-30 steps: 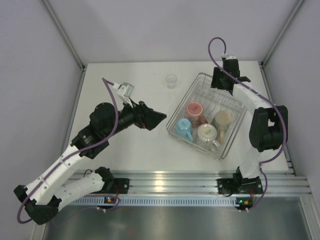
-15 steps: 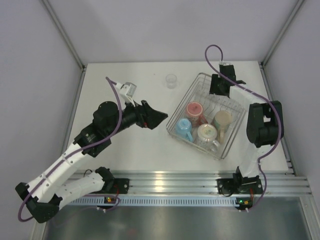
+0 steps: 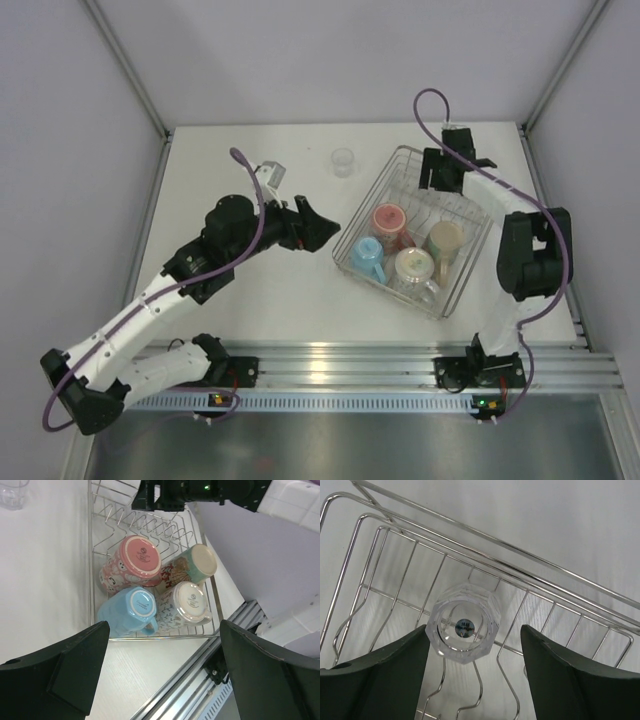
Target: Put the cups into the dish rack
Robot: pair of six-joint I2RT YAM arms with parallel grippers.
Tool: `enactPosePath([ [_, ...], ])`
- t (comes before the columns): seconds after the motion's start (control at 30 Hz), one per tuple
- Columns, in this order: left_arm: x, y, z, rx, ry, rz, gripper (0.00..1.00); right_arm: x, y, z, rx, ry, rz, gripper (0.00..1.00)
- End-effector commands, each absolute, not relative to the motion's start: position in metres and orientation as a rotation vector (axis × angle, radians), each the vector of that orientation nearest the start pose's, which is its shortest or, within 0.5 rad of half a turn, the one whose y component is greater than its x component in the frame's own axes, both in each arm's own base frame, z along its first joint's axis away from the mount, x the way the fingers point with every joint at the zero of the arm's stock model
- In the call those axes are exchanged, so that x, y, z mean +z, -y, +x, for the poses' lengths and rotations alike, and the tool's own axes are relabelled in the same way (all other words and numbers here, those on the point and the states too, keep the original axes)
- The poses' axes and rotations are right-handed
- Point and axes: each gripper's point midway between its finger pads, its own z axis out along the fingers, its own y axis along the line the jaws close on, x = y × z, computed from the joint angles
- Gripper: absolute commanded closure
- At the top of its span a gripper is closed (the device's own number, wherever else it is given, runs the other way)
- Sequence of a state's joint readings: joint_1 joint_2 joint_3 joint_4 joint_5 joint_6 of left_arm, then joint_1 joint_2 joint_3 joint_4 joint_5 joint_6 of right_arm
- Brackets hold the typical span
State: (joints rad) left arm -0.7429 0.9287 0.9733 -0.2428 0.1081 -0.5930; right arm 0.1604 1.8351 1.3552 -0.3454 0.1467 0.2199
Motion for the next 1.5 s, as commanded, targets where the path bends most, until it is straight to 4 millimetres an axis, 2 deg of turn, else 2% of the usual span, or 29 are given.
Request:
enactPosePath([
  [0.0,0.333,0.256,0.234,-0.967,-1.837,0.225,0.03,0.170,-0.054,0.470,0.009,-2.246,0.144,0.27],
  [0.03,0.340,0.257,0.241,-0.932,-1.830,0.240,0.04,0.181,-0.055,0.469,0.022,-2.223,0.134,0.27],
  [0.07,0.337,0.253,0.244,-0.887,-1.854,0.240,0.05,0.190,-0.056,0.466,0.035,-2.210,0.128,0.27],
  [0.1,0.352,0.250,0.251,-0.849,-1.831,0.220,0.05,0.213,-0.059,0.461,0.071,-2.164,0.117,0.27],
  [0.17,0.344,0.247,0.266,-0.742,-1.876,0.227,0.05,0.232,-0.062,0.451,0.104,-2.132,0.114,0.27],
  [0.2,0.361,0.246,0.272,-0.711,-1.846,0.236,0.05,0.254,-0.065,0.440,0.146,-2.092,0.103,0.26],
  [0.27,0.355,0.247,0.290,-0.620,-1.881,0.237,0.06,0.262,-0.071,0.422,0.209,-2.071,0.097,0.27],
  [0.3,0.366,0.247,0.295,-0.588,-1.865,0.259,0.06,0.290,-0.081,0.406,0.298,-1.991,0.051,0.26],
  [0.33,0.358,0.252,0.305,-0.549,-1.887,0.277,0.06,0.295,-0.086,0.395,0.341,-1.968,0.044,0.26],
  [0.37,0.358,0.254,0.311,-0.524,-1.891,0.291,0.07,0.286,-0.089,0.381,0.374,-1.975,0.035,0.26],
  [0.4,0.369,0.254,0.318,-0.491,-1.870,0.312,0.07,0.307,-0.097,0.359,0.444,-1.904,-0.007,0.26],
  [0.43,0.357,0.261,0.331,-0.453,-1.900,0.333,0.09,0.315,-0.101,0.348,0.490,-1.858,-0.015,0.26],
  [0.47,0.357,0.262,0.339,-0.430,-1.901,0.340,0.10,0.297,-0.105,0.334,0.527,-1.879,-0.024,0.26],
  [0.5,0.365,0.266,0.345,-0.416,-1.878,0.364,0.09,0.315,-0.113,0.309,0.599,-1.803,-0.073,0.26],
  [0.53,0.348,0.273,0.360,-0.395,-1.915,0.381,0.10,0.303,-0.119,0.298,0.649,-1.796,-0.081,0.26],
  [0.57,0.344,0.274,0.371,-0.382,-1.926,0.380,0.10,0.305,-0.121,0.286,0.675,-1.770,-0.100,0.26],
  [0.6,0.335,0.279,0.388,-0.363,-1.945,0.376,0.12,0.320,-0.122,0.266,0.699,-1.699,-0.128,0.25],
  [0.63,0.331,0.277,0.400,-0.357,-1.954,0.374,0.14,0.312,-0.121,0.258,0.709,-1.698,-0.125,0.24],
  [0.67,0.326,0.279,0.409,-0.349,-1.961,0.384,0.15,0.322,-0.120,0.242,0.709,-1.646,-0.144,0.24],
  [0.7,0.317,0.283,0.425,-0.328,-1.969,0.409,0.15,0.324,-0.118,0.235,0.703,-1.632,-0.148,0.23],
  [0.77,0.304,0.293,0.437,-0.335,-1.980,0.471,0.16,0.327,-0.114,0.220,0.693,-1.610,-0.149,0.21],
  [0.9,0.272,0.308,0.470,-0.298,-1.999,0.562,0.20,0.328,-0.109,0.204,0.681,-1.598,-0.134,0.20],
  [1.03,0.253,0.313,0.494,-0.282,-2.005,0.605,0.32,0.321,-0.110,0.198,0.690,-1.607,-0.143,0.20],
  [1.17,0.238,0.314,0.517,-0.292,-2.012,0.593,0.32,0.322,-0.118,0.187,0.747,-1.614,-0.183,0.20],
  [1.2,0.223,0.315,0.523,-0.282,-2.032,0.598,0.33,0.322,-0.118,0.185,0.750,-1.613,-0.180,0.20],
  [1.33,0.201,0.323,0.532,-0.281,-2.044,0.646,0.33,0.325,-0.117,0.183,0.735,-1.605,-0.189,0.20],
  [1.37,0.203,0.325,0.536,-0.282,-2.035,0.645,0.34,0.326,-0.116,0.183,0.731,-1.606,-0.190,0.19],
  [1.4,0.192,0.325,0.540,-0.277,-2.048,0.646,0.34,0.327,-0.116,0.183,0.727,-1.604,-0.191,0.20],
  [1.47,0.192,0.328,0.547,-0.274,-2.038,0.637,0.35,0.328,-0.116,0.182,0.726,-1.605,-0.197,0.19],
])
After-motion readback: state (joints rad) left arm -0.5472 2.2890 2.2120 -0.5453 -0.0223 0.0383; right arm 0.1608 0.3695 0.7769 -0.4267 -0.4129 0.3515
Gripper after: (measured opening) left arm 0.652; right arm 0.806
